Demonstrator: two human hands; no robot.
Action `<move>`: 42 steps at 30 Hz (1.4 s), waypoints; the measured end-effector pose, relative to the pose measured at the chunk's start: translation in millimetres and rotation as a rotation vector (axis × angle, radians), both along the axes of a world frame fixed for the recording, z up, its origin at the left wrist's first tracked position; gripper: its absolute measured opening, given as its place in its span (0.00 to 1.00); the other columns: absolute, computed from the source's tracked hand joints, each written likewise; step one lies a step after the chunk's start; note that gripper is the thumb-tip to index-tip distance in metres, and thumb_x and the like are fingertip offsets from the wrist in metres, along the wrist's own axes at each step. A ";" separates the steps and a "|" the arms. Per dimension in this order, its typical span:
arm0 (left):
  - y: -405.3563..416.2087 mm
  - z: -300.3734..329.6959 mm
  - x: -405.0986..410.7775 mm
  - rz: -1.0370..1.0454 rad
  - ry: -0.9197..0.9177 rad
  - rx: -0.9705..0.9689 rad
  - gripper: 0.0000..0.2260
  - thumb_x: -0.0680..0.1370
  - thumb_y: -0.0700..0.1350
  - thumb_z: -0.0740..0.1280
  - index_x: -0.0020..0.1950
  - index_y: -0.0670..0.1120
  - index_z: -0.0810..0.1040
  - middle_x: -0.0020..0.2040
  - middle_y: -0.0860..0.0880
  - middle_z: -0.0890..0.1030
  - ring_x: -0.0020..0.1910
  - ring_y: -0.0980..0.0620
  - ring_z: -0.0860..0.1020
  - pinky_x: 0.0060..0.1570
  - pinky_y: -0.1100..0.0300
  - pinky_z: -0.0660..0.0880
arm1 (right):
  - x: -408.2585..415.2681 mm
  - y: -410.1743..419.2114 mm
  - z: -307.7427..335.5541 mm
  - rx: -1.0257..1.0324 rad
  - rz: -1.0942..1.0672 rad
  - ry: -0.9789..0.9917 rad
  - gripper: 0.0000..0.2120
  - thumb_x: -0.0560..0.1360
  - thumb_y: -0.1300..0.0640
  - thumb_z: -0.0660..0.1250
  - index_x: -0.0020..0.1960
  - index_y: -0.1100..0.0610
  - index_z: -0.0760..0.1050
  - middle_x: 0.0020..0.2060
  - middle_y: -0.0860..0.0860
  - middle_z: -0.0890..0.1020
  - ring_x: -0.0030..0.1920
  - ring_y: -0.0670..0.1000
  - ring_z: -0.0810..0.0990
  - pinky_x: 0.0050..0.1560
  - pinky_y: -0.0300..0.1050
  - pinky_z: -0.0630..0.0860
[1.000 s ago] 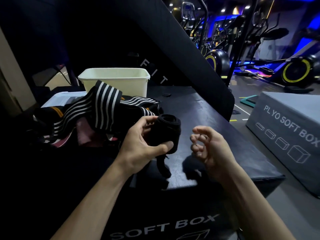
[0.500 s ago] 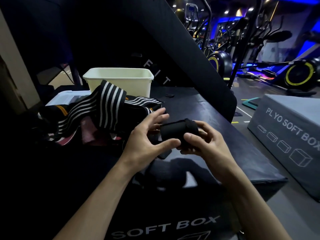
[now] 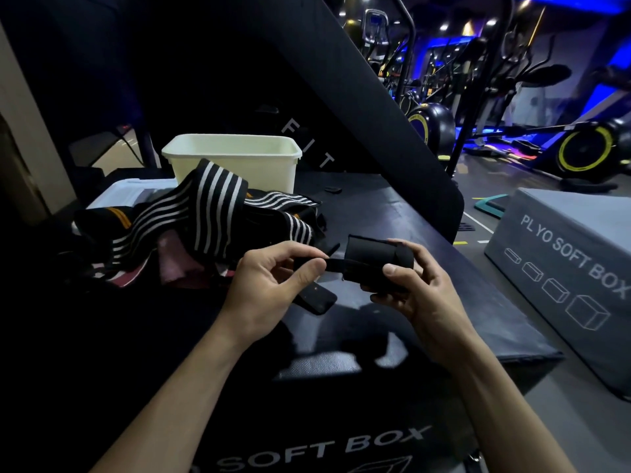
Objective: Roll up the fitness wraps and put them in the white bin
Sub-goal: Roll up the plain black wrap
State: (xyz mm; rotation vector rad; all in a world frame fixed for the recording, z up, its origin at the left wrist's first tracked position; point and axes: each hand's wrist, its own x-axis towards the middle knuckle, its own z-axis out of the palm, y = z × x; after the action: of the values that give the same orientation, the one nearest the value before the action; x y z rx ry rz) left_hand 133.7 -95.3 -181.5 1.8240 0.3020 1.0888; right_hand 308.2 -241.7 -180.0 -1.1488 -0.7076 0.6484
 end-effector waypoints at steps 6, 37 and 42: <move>-5.8 5.4 1.4 -0.005 0.012 -0.053 0.13 0.74 0.60 0.73 0.38 0.52 0.82 0.29 0.57 0.76 0.29 0.62 0.70 0.32 0.69 0.66 | -1.2 0.5 -2.7 -0.050 0.026 -0.059 0.19 0.71 0.58 0.72 0.61 0.58 0.77 0.48 0.60 0.85 0.43 0.63 0.86 0.39 0.46 0.78; -17.5 11.7 1.0 -0.364 -0.162 -0.554 0.04 0.73 0.46 0.71 0.44 0.47 0.84 0.42 0.50 0.78 0.41 0.55 0.75 0.41 0.60 0.72 | -26.2 10.0 2.8 -0.047 0.074 0.419 0.15 0.80 0.54 0.63 0.59 0.62 0.80 0.50 0.61 0.84 0.38 0.56 0.84 0.38 0.43 0.83; -20.8 11.5 4.1 -0.297 -0.151 -0.555 0.09 0.78 0.43 0.66 0.40 0.45 0.81 0.40 0.45 0.78 0.33 0.52 0.73 0.36 0.59 0.70 | -32.4 12.8 4.9 0.011 0.098 0.514 0.26 0.71 0.52 0.68 0.65 0.66 0.77 0.53 0.63 0.81 0.40 0.56 0.82 0.36 0.43 0.83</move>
State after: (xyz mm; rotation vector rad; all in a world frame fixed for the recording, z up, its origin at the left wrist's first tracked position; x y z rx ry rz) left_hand 137.9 -116.1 -170.0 1.2389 0.2077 0.8247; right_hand 275.8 -228.9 -175.1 -0.8864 -0.3277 0.9752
